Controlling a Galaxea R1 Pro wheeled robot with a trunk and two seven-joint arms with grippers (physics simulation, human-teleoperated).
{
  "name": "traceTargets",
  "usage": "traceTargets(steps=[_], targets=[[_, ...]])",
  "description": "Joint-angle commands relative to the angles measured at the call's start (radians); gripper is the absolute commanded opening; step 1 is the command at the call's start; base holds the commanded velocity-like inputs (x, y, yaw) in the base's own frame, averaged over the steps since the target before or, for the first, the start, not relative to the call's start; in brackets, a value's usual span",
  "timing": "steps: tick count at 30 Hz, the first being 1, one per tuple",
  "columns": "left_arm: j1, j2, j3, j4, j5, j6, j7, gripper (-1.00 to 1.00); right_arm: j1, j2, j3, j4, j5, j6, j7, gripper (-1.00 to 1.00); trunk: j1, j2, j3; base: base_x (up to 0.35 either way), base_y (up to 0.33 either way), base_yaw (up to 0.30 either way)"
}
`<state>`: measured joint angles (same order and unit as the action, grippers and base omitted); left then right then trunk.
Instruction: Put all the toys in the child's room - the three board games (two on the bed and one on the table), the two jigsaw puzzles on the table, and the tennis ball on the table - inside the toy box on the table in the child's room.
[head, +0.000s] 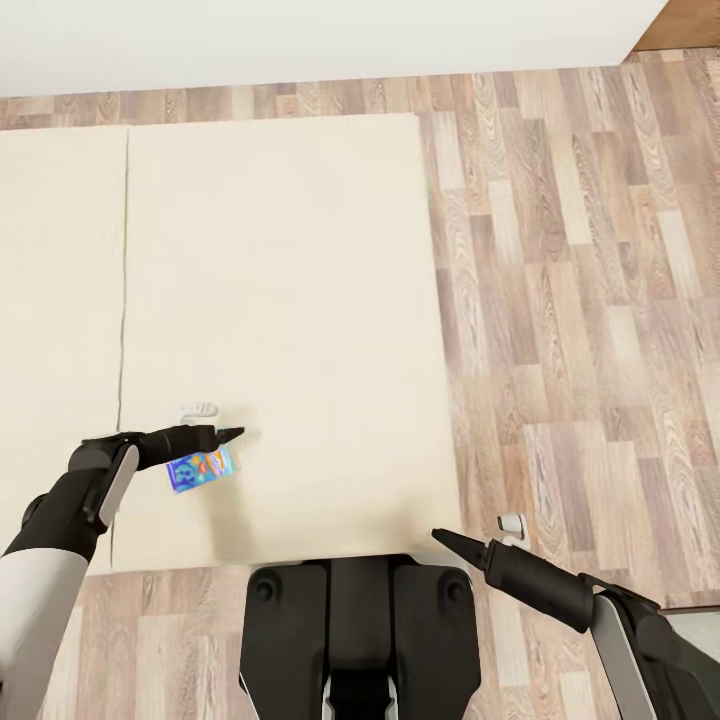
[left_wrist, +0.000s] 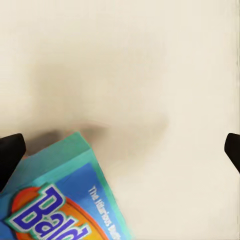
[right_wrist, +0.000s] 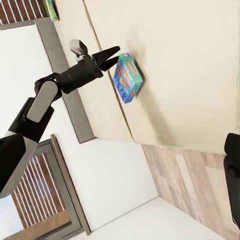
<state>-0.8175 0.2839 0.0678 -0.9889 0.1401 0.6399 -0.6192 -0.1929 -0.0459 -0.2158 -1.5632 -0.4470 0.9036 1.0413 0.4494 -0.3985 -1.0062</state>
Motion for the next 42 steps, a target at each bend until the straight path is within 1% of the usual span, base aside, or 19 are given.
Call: traceTargets(steps=[1, 8, 13, 18, 20, 21, 23, 24, 27, 30, 31, 36, 42], targets=[[0.0, 0.0, 0.001, -0.001, 0.006, 0.007, -0.001, 1.0, 0.0, 0.0, 0.0, 0.0, -0.001, 0.005, 0.002, 1.0, 0.001, -0.001, -0.001, 0.0, -0.106, 0.0], [0.0, 0.0, 0.002, -0.001, 0.006, 0.008, -0.001, 1.0, 0.0, -0.001, 0.0, 0.0, -0.001, 0.005, 0.003, 1.0, 0.001, -0.001, -0.001, 0.0, -0.18, 0.0], [0.0, 0.0, 0.003, -0.002, 0.006, 0.009, -0.001, 1.0, 0.0, -0.001, 0.0, 0.0, -0.001, 0.005, 0.003, 1.0, 0.001, -0.001, -0.001, 0.0, -0.062, 0.0], [0.0, 0.01, 0.02, -0.016, 0.01, 0.014, -0.004, 1.0, 0.0, -0.001, 0.0, 0.0, -0.001, 0.005, 0.002, 1.0, 0.001, -0.001, -0.001, 0.0, -0.012, 0.0], [0.0, 0.017, 0.038, -0.018, 0.011, 0.018, -0.004, 1.0, 0.0, -0.001, 0.0, 0.0, -0.001, 0.005, 0.003, 1.0, 0.001, -0.001, -0.001, 0.0, -0.003, 0.0], [0.0, 0.024, 0.058, -0.019, 0.011, 0.02, -0.004, 1.0, 0.0, -0.001, 0.0, 0.0, -0.001, 0.005, 0.003, 1.0, 0.001, -0.001, -0.001, 0.0, -0.002, 0.0], [0.0, 0.031, 0.085, -0.02, 0.011, 0.022, -0.004, 1.0, 0.0, -0.001, 0.0, 0.0, -0.001, 0.005, 0.002, 1.0, 0.001, -0.001, -0.001, 0.0, -0.001, 0.0], [0.0, 0.038, 0.113, -0.021, 0.012, 0.024, -0.004, 1.0, 0.0, -0.001, 0.0, 0.0, -0.001, 0.005, 0.002, 1.0, 0.001, -0.001, -0.001, 0.0, 0.0, 0.0], [0.0, 0.052, 0.156, -0.021, 0.011, 0.03, -0.004, 1.0, 0.0, -0.001, 0.0, 0.0, -0.001, 0.005, 0.002, 1.0, 0.001, -0.001, -0.001, 0.0, 0.0, 0.0], [0.0, 0.069, 0.191, -0.021, 0.01, 0.048, -0.004, 1.0, 0.0, -0.001, 0.0, 0.0, -0.001, 0.005, 0.002, 1.0, 0.001, -0.001, -0.001, 0.0, 0.0, 0.0], [0.0, 0.08, 0.206, -0.022, 0.009, 0.064, -0.004, 1.0, 0.0, -0.001, 0.0, 0.0, -0.001, 0.005, 0.002, 1.0, 0.001, -0.001, -0.001, 0.0, 0.0, 0.0], [0.0, 0.114, 0.227, -0.022, 0.006, 0.098, -0.004, 1.0, 0.0, -0.001, 0.0, 0.0, -0.001, 0.005, 0.002, 1.0, 0.001, -0.001, -0.001, 0.0, 0.0, 0.0], [0.005, 0.134, 0.232, -0.021, 0.004, 0.134, -0.002, 1.0, 0.0, 0.0, 0.0, 0.0, -0.001, 0.005, 0.002, 1.0, 0.001, -0.001, -0.001, 0.0, 0.0, 0.0]])
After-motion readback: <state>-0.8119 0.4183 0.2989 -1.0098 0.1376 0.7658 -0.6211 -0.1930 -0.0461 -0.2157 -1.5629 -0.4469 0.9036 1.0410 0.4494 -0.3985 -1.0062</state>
